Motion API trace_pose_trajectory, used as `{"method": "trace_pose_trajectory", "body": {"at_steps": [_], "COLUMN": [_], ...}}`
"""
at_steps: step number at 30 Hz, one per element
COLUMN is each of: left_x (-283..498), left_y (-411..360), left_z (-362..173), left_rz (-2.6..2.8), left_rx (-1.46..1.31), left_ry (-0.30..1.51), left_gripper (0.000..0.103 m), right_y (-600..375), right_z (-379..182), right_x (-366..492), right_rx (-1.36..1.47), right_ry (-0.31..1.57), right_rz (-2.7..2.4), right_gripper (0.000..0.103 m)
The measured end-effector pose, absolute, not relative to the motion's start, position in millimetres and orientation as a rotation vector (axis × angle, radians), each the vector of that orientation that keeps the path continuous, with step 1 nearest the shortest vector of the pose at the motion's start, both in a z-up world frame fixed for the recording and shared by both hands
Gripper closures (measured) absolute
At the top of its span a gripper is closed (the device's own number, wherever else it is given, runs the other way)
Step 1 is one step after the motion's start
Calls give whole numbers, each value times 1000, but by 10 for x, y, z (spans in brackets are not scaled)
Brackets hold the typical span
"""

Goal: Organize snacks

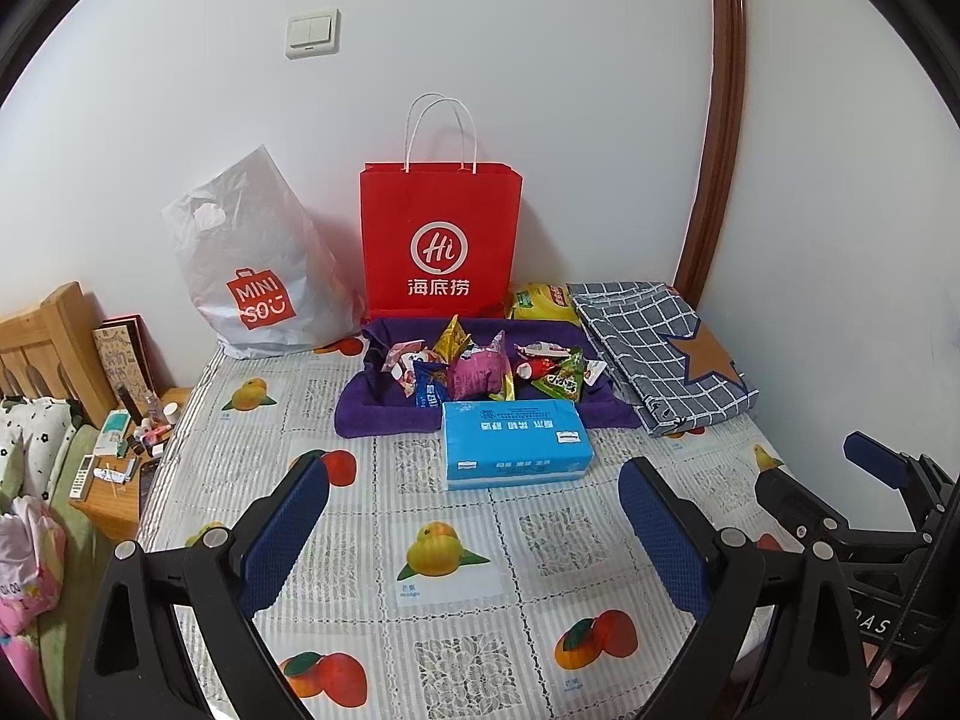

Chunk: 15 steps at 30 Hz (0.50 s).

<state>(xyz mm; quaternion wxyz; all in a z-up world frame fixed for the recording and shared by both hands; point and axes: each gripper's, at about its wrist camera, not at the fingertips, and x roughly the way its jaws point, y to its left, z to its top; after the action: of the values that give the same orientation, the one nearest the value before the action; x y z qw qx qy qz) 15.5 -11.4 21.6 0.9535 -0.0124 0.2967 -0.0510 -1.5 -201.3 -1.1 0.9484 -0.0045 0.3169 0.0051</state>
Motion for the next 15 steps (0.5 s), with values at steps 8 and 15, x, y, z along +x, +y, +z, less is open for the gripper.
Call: {"method": "trace_pose_trajectory", "body": {"at_steps": [8, 15], "left_x": [139, 137], "left_y": [-120, -122], "left_z": [205, 200], "left_rz": [-107, -107], "left_rx": [-26, -25], "left_ry": [603, 605], "left_gripper": [5, 5], "right_y": [-2006, -1999], "right_z": [-4, -3], "right_x": [-29, -26], "right_rx": [-8, -10], "right_ry": [641, 642], "right_rz": [12, 12], "right_gripper": [1, 1]}}
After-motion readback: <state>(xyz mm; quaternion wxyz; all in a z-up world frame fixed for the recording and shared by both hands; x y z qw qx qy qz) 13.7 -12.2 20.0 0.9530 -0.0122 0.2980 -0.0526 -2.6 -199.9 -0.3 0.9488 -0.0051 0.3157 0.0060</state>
